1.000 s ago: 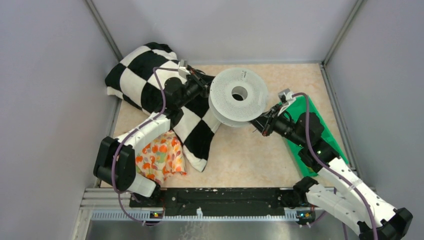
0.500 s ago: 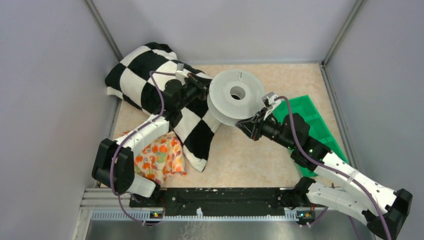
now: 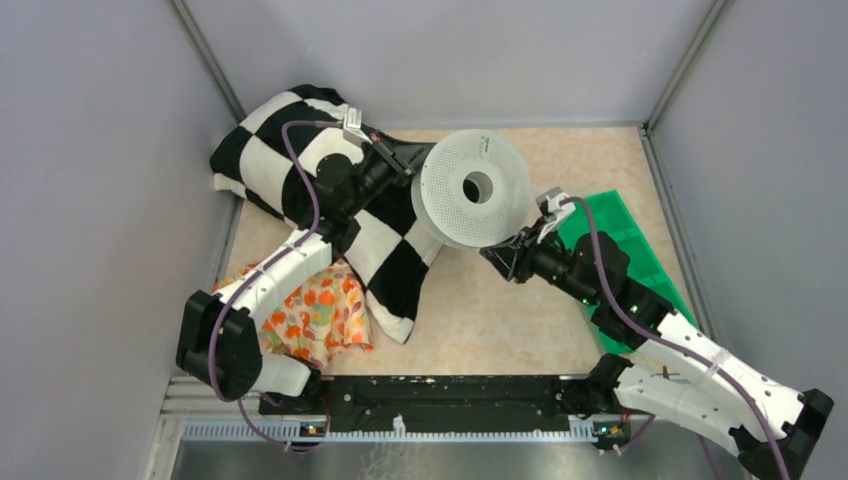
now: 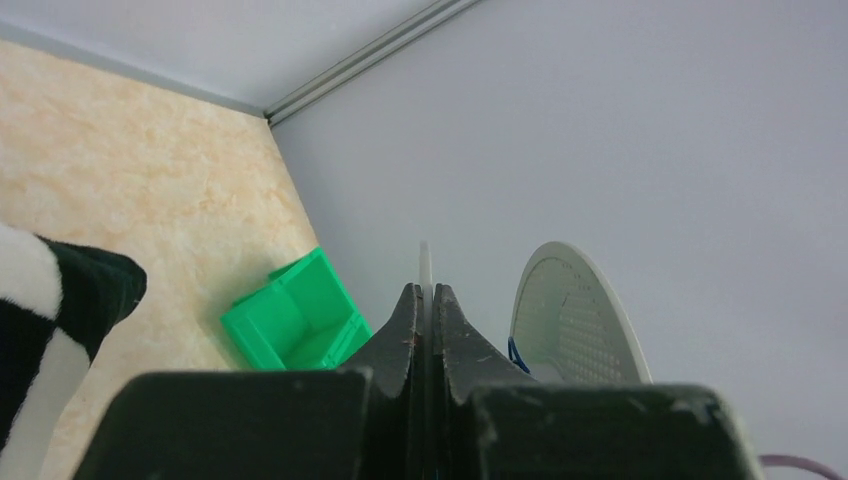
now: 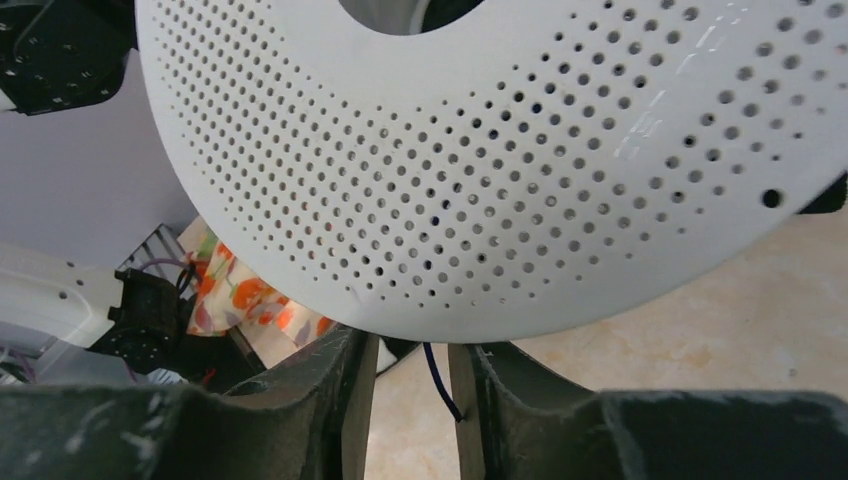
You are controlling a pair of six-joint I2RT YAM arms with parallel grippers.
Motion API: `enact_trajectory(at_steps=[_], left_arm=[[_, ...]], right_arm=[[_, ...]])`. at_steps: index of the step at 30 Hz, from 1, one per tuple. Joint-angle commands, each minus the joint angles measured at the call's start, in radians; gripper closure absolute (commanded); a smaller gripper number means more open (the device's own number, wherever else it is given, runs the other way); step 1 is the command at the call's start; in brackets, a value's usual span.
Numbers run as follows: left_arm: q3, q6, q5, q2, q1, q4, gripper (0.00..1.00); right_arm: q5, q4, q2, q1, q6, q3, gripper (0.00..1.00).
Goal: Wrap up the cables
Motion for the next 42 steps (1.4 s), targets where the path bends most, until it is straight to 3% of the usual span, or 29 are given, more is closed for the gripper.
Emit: enact_trajectory(at_steps=[1,17,25,32,37,42], left_arm=[[0.072,0.087,0.030,-0.065,-0.012,0.072,1.00],[0.222,0.197,0.054,-0.054,-0.001,0.022,1.00],[0.236,0.208,0.023,-0.071,0.004,-0.028,1.00],[0.346,0.357,0.205,-0.049,0.013,-0.073,1.00],[0.476,0.494,0.390,-0.026,0.036,-0.228,1.00],[0.630,0.764,0.562,-0.009,0.044,-0.533,1.00]], right_arm=[[0.107,-0.036,-0.069,0.010,-0.011,0.011,0.65],[0.315,-0.249,-0.162,0.010,-0.084,0.032,0.22],[0.430,-0.320,-0.232,0.010,-0.133,0.029,0.13],[0.572,-0.367,-0.246,0.005,-0.119,0.107,0.04],[0.405,-0.464,-0.125,-0.102,-0.110,0.250,0.05],[0.084,-0.430,-0.047,-0.384,-0.100,0.341,0.05]])
